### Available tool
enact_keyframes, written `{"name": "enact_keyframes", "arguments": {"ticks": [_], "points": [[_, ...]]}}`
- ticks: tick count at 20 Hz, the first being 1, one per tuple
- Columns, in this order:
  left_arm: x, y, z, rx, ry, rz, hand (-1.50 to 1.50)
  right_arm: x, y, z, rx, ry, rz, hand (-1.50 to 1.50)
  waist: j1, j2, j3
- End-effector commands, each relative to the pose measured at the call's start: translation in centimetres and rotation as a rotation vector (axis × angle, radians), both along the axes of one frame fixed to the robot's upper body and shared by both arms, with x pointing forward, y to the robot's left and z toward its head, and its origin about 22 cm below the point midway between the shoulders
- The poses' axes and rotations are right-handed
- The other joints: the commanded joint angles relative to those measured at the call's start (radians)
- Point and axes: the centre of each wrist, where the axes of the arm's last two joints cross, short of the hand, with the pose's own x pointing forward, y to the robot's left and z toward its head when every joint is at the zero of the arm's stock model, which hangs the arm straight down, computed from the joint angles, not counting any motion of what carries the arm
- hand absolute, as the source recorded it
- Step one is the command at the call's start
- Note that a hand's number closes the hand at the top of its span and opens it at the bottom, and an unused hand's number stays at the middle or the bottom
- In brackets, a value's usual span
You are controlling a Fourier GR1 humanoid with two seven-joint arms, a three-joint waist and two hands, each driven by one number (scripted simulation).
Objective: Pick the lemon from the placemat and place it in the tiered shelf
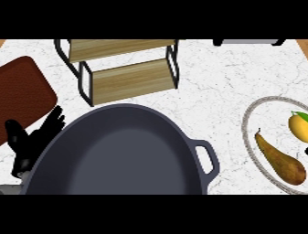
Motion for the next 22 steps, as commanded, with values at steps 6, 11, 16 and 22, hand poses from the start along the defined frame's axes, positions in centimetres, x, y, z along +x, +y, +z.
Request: {"name": "enact_keyframes", "arguments": {"ticks": [6,11,16,22], "points": [[0.8,-0.4,-0.1,-0.014,0.093,-0.003,0.0,1.0,-0.9,-3.0,-0.073,-0.009,-0.026,-1.5,0.006,0.01,-0.006],[0.5,0.3,-1.4,-0.012,0.1,0.005,0.0,2.2,-0.9,-2.9,-0.025,-0.058,-0.019,-1.5,0.003,0.009,-0.007],[0.4,1.0,-2.2,-0.008,0.086,0.009,0.0,0.4,-1.4,-7.5,-0.032,-0.059,0.01,-1.5,0.003,0.011,-0.007],[0.2,-1.7,-1.6,-0.009,0.087,0.01,0.0,2.5,1.5,-8.3,-0.087,0.133,0.198,1.5,0.018,0.014,-0.006]]}}
